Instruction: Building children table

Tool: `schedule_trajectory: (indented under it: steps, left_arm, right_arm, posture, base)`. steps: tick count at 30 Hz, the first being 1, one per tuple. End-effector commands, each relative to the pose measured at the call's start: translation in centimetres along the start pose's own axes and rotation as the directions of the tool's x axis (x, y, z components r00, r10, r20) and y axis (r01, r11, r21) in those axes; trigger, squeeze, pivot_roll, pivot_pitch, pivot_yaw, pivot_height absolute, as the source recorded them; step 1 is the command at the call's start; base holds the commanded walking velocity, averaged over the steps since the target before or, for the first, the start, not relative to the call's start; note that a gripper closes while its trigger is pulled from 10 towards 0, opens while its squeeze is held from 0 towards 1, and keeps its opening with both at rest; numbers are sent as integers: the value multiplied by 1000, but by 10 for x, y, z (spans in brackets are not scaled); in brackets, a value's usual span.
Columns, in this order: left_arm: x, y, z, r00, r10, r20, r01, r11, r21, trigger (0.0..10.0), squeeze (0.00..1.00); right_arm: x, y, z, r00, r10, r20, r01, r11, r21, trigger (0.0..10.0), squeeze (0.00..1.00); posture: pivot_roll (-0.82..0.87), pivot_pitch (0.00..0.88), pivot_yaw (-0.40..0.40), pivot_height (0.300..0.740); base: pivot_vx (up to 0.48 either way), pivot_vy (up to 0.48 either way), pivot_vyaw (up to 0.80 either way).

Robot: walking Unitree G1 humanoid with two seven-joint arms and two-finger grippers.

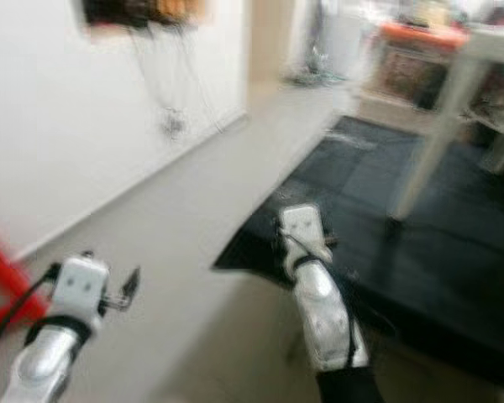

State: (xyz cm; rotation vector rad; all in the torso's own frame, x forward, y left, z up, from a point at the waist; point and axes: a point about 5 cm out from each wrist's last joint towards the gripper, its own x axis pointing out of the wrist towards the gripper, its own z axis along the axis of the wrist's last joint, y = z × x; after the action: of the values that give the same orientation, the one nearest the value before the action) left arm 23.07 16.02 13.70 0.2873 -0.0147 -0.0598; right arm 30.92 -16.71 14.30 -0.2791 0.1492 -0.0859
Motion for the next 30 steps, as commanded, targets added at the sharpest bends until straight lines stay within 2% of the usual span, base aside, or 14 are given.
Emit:
schedule_trajectory:
  steps: [1, 30]
  left_arm:
    - [-1, 1, 0, 1000, 6, -3, -6, 1000, 12, 10000, 0]
    - [3, 5, 1, 1000, 27, 10, -27, 1000, -14, 10000, 0]
  right_arm:
    - [0, 2, 4, 1000, 8, 14, -8, 1000, 0, 10000, 0]
    - [0, 8, 7, 999, 36, 33, -35, 999, -20, 10000, 0]
  posture:
    - [72, 0, -119, 740]
    - [70, 0, -114, 740]
  base:
    - [0, 0, 800]
    - [0, 0, 800]
